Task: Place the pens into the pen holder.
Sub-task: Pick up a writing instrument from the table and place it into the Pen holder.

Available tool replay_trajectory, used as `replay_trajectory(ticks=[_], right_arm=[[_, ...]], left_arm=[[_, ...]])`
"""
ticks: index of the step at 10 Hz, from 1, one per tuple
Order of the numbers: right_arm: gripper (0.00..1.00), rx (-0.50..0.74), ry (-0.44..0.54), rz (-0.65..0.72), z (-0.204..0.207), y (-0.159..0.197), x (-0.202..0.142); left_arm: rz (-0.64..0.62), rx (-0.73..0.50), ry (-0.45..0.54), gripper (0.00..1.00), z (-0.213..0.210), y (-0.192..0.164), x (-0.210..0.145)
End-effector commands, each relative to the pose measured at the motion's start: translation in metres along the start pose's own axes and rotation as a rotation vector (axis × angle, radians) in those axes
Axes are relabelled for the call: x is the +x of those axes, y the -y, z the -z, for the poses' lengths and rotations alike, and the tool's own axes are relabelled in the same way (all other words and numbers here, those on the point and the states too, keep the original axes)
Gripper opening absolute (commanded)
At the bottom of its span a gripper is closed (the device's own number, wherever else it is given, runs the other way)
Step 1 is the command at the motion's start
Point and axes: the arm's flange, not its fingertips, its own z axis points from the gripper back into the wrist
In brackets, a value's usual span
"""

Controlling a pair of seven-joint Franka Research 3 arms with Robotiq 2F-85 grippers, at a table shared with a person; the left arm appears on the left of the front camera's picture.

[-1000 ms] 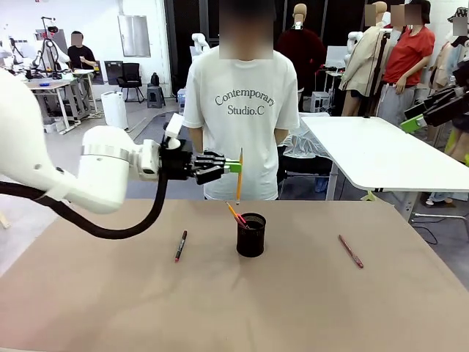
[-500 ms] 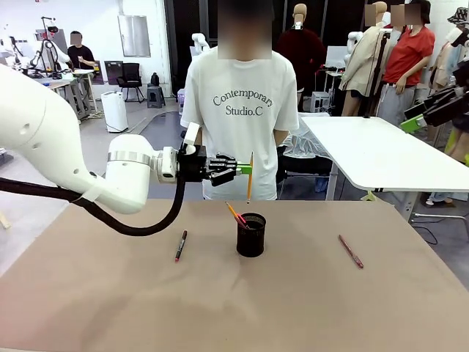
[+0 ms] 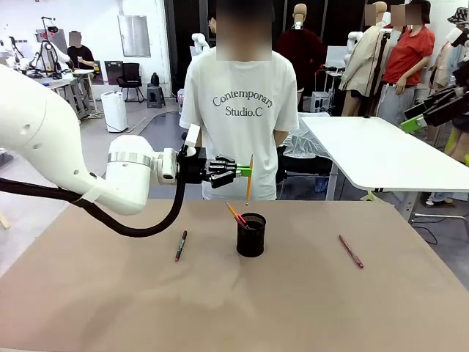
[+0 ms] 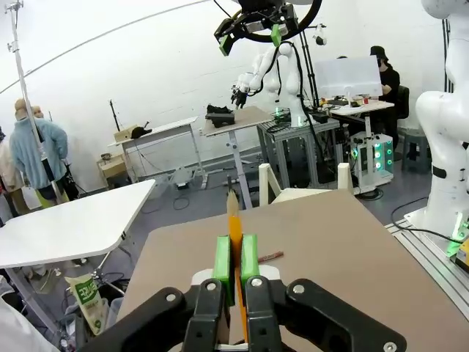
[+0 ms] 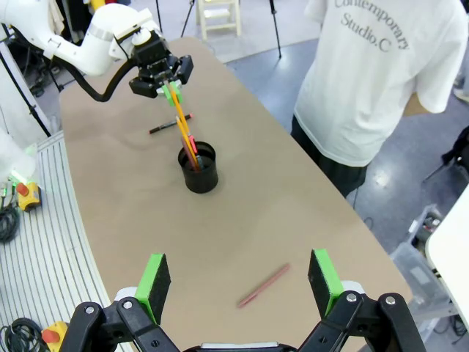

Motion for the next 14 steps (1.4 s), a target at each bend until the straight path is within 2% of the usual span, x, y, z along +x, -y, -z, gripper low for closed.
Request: replay_trajectory(ticks=[1,4,6,10,11,14], right_arm=[[1.0,-0.001,0.0,-0.001,-0.001,0.0,0.0],[1.0,-0.001,0.0,-0.001,-0.001,0.0,0.0],[1.0,-0.001,0.0,-0.001,-0.001,0.0,0.0],[1.0,-0.001,0.0,-0.001,-0.001,0.0,0.0],[1.0,-0.001,0.0,-0.001,-0.001,0.0,0.0],[1.0,-0.001,0.0,-0.001,-0.001,0.0,0.0]], left_arm=[[-0.004,-0.033,0.02,0.0,0.008,-0.006,-0.011],[-0.026,-0.042,0.023,0.0,0.023,-0.007,-0.034],[-0.026,-0.045,-0.014,0.0,0.027,-0.006,-0.045],[-0.047,-0.069,0.002,0.0,0.027,-0.011,-0.069],[-0.05,-0.075,0.004,0.14,0.028,-0.01,-0.071],[-0.05,-0.074,0.002,0.73,0.026,-0.01,-0.069]])
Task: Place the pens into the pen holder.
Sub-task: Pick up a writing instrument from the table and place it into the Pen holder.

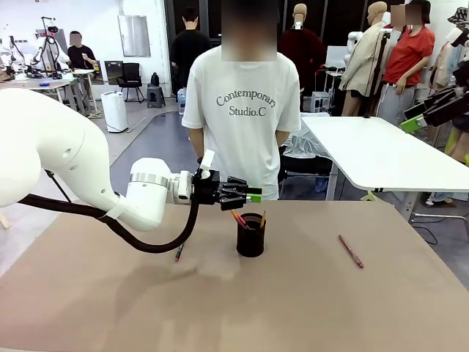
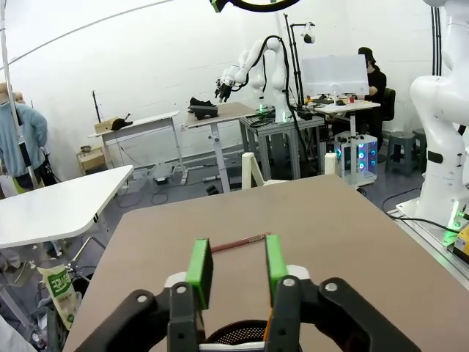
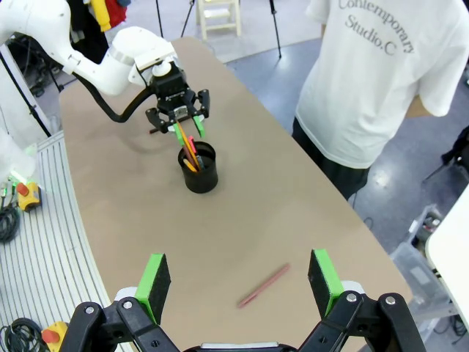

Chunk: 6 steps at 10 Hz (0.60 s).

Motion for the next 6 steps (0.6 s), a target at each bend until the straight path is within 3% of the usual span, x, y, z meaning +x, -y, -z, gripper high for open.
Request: replay_trajectory(ticks=[1,2,6], right_arm=[[1.0,-0.001,0.0,-0.001,-0.001,0.0,0.0],[1.0,-0.001,0.0,-0.001,-0.001,0.0,0.0],[1.0,-0.001,0.0,-0.001,-0.001,0.0,0.0]], left_arm=[[0.012,-0.019,0.0,0.93,-0.003,-0.002,0.003],[0.013,-0.019,-0.004,1.0,-0.003,0.0,0.005],[0.013,-0.011,-0.038,1.0,-0.004,0.004,0.013]])
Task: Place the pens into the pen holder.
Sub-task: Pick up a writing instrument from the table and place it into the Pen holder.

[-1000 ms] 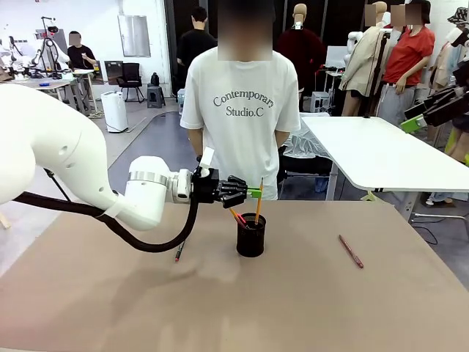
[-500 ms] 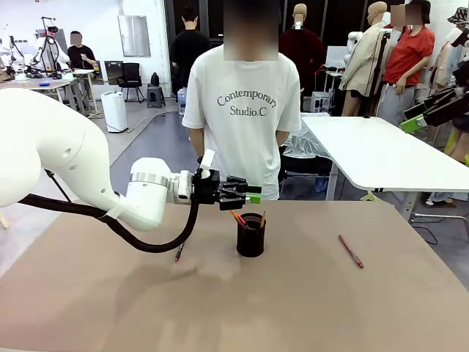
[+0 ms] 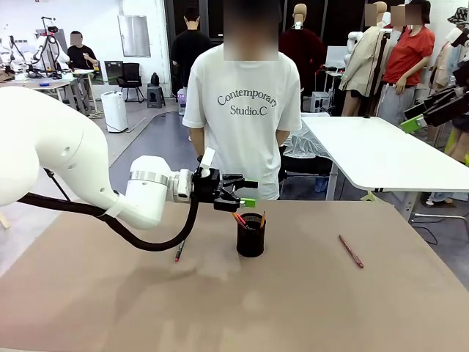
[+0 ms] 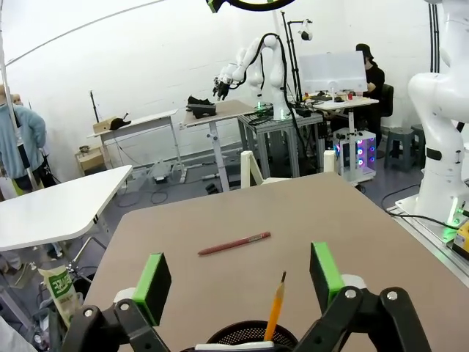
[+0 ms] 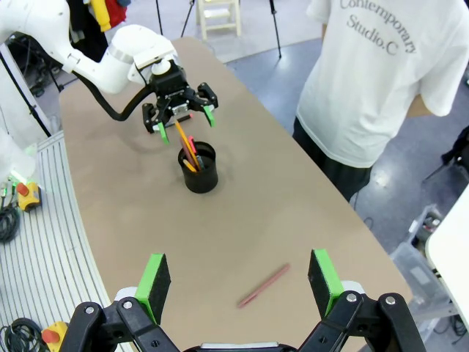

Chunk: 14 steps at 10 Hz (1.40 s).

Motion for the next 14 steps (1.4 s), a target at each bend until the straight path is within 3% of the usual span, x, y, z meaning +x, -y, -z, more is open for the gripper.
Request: replay_trajectory(ticks=[1,3,4,12,14], right_arm=[[1.0,-0.001,0.0,-0.001,-0.001,0.0,0.0],[1.0,-0.001,0.0,-0.001,-0.001,0.0,0.0],[1.0,-0.001,0.0,-0.001,-0.001,0.0,0.0],[1.0,-0.001,0.0,-0.001,-0.001,0.0,0.0],[1.0,-0.001,0.0,-0.001,-0.001,0.0,0.0]], left_arm=[[-0.007,0.004,-0.035,1.0,-0.006,0.005,0.012],[0.014,-0.01,-0.043,1.0,-0.008,0.009,0.022],[0.005,0.004,-0.011,1.0,-0.002,-0.001,0.009],[0.003,-0.001,-0.017,1.0,-0.002,0.0,0.007],[0.007,-0.009,-0.068,1.0,-0.022,0.004,0.046]])
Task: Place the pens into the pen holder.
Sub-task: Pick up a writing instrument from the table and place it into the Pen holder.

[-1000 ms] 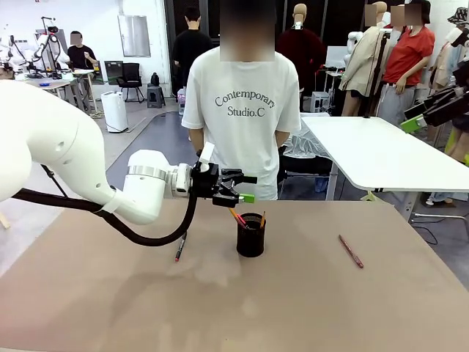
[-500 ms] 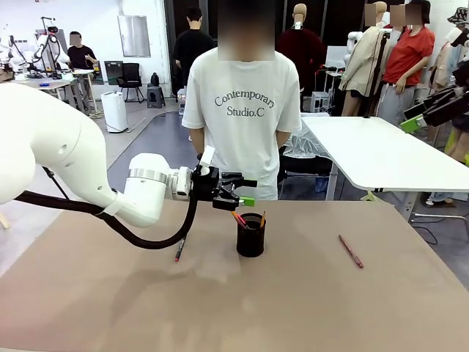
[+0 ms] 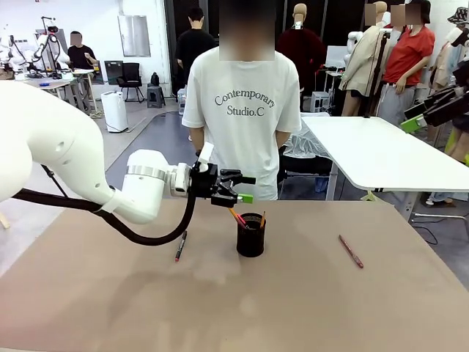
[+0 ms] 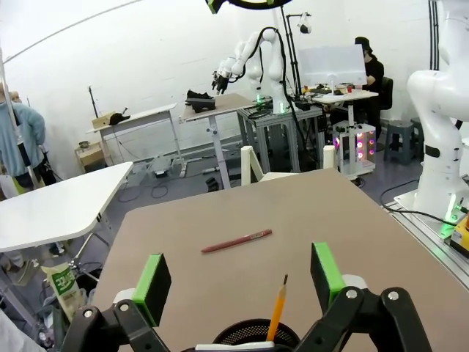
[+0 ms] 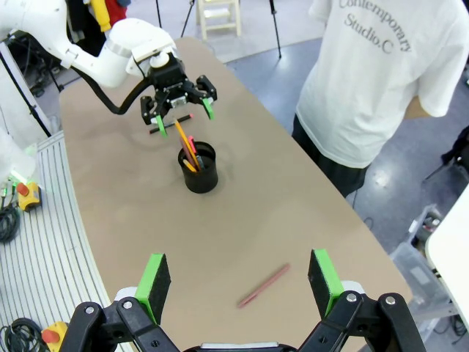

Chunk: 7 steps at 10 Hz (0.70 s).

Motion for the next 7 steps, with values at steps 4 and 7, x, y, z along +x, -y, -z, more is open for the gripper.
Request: replay_trajectory(ticks=[4,7], right_arm=[[1.0,-0.001,0.0,-0.001,-0.001,0.0,0.0],[1.0,-0.001,0.0,-0.001,-0.001,0.0,0.0]], left_arm=[[-0.041,0.005,-0.28,1.0,-0.07,0.023,0.104],[-0.016,0.024,-0.415,1.0,-0.115,0.036,0.147]])
